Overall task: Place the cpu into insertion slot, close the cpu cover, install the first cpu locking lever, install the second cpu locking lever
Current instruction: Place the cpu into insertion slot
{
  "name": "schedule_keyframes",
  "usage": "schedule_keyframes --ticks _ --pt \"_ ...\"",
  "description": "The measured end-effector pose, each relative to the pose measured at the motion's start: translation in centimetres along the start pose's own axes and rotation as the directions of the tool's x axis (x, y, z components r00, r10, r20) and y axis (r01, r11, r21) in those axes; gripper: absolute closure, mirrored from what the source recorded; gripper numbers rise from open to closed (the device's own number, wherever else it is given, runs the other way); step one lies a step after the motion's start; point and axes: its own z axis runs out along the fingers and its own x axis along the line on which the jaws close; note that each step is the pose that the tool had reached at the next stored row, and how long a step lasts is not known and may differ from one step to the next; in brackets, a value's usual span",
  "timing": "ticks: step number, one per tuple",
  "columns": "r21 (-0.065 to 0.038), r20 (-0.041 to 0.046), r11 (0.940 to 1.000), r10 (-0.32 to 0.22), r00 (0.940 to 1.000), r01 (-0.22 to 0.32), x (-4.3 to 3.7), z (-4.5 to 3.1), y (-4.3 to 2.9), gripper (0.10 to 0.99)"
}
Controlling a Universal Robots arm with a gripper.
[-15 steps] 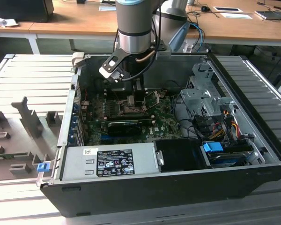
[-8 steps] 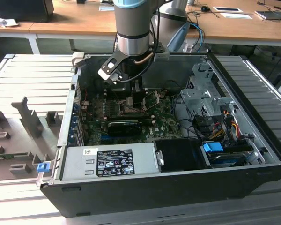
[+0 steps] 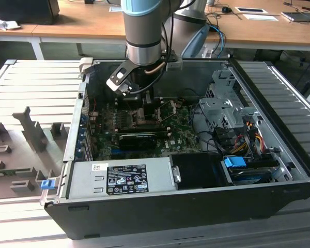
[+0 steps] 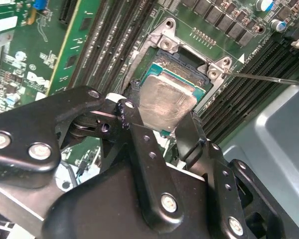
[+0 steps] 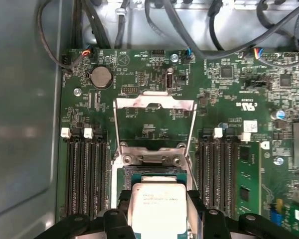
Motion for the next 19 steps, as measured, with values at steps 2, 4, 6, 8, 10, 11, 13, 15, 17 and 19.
schedule_keyframes --ticks 2,4,6,8,10,11,13,15,17,19 --pt "0.000 -0.0001 1.0000 0.000 1.0000 0.000 0.14 0.47 -0.06 0.561" --pt "0.000 -0.0001 1.0000 0.000 1.0000 0.000 0.22 1.04 -0.12 0.561" --pt "0.000 0.0001 1.0000 0.002 1.0000 -0.002 0.28 1.33 -0.15 0.561" --pt "0.000 0.0006 1.0000 0.006 1.0000 -0.006 0.40 1.56 -0.16 0.561" --pt "0.000 0.0006 1.0000 0.007 1.0000 -0.007 0.46 1.66 -0.17 0.561" --pt "0.000 0.0007 1.0000 0.008 1.0000 -0.008 0.49 1.71 -0.17 0.561" --pt "0.000 0.0010 0.9999 0.010 0.9999 -0.010 0.51 1.75 -0.18 0.561" --pt "0.000 0.0010 0.9999 0.012 0.9999 -0.012 0.52 1.79 -0.18 0.561" --pt "0.000 0.0010 0.9999 0.012 0.9999 -0.012 0.52 1.83 -0.19 0.561" --pt "0.000 0.0011 0.9999 0.012 0.9999 -0.012 0.52 1.89 -0.19 0.561"
